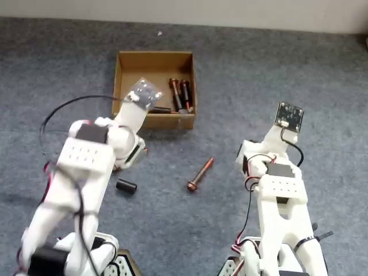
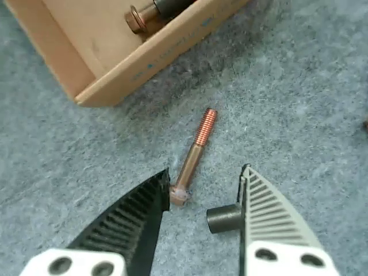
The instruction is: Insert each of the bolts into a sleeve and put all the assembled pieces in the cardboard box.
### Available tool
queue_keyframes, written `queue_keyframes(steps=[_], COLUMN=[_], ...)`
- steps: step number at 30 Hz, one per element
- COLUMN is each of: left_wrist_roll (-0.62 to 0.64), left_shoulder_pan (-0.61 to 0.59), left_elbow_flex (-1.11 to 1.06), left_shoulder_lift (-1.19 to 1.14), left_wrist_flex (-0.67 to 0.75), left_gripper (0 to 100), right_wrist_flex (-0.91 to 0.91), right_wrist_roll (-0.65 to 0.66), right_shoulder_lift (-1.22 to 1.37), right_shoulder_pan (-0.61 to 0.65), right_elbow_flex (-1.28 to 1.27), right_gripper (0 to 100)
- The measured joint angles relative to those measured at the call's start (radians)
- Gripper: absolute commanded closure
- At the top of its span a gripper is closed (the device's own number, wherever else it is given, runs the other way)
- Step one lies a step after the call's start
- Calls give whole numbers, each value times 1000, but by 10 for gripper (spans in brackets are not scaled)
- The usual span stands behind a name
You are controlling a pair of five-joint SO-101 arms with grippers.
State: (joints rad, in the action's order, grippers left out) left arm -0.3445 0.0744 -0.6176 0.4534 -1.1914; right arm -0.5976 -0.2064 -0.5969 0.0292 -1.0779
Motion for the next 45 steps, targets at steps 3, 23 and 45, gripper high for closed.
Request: queue_keyframes(steps=[3, 23, 45], left_wrist_roll=[-3, -2, -71], left_shoulder_pan=[12, 72, 68], left_elbow_flex=[84, 448, 526], left_shoulder_lift=[-169, -776, -893], left_wrist_flex=[0, 2, -120], left_gripper=[784, 870, 995], right_wrist_flex=[0, 0, 0], right_wrist_roll=[0, 0, 0], right_shoulder_lift=[0, 0, 0], right_shoulder_pan=[0, 0, 0], right_elbow_flex=[0, 0, 0], right_gripper=[995, 995, 995])
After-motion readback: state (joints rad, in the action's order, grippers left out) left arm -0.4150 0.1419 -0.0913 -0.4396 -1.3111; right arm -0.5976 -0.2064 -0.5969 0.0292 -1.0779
